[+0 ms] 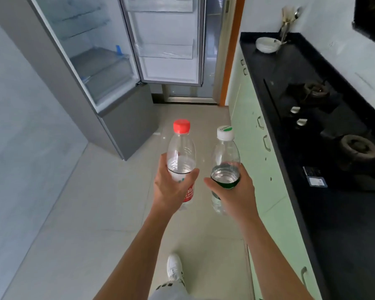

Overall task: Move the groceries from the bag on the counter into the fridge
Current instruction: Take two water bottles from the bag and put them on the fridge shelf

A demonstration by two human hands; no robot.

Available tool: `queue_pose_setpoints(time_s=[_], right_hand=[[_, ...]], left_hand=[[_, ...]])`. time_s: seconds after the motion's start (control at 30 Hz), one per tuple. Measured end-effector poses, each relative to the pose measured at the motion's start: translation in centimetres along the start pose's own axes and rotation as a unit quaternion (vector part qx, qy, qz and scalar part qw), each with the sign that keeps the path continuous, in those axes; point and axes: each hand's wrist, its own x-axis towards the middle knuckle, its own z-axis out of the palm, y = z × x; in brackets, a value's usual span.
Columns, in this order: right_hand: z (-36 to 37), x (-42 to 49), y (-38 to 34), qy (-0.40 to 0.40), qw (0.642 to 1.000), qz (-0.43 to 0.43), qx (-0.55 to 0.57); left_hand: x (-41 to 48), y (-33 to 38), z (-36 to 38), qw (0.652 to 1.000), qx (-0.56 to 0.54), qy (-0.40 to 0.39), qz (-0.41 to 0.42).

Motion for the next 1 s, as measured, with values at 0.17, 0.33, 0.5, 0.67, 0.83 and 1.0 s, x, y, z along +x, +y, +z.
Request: queue_pose_setpoints(time_s=[0.17, 0.33, 0.5, 0.67, 0.83, 1.0], right_hand=[[6.0, 5.4, -2.2, -0.006, 1.000, -0.001, 0.001], [11.4, 10.1, -3.6, -0.025, 1.000, -0.002, 0.006], [15.4, 13.5, -4.5, -0.047, 0.999, -0.014, -0.006], [18.4, 17.4, -4.9, -0.066, 0.997, -0.016, -0.019], [20.9, 22.7, -5.1, -0.094, 0.995, -0.017, -0.016], [23.3, 29.9, -5.7, -0.137, 0.989, -0.045, -0.029]], left_hand=[[6.9, -1.5, -2.6, 1.000, -0.004, 0.009, 0.006], [12.8, -2.8, -5.2, 1.000, 0.006, 0.017, 0.006], [17.4, -3.9, -7.2, 0.999, -0.002, 0.039, -0.011], [21.9, -4.9, -8.4, 0.998, 0.000, 0.063, -0.012], [26.8, -5.7, -8.2, 0.996, 0.020, 0.089, -0.012], [33.4, -5.9, -6.8, 0.993, 0.026, 0.114, -0.017]])
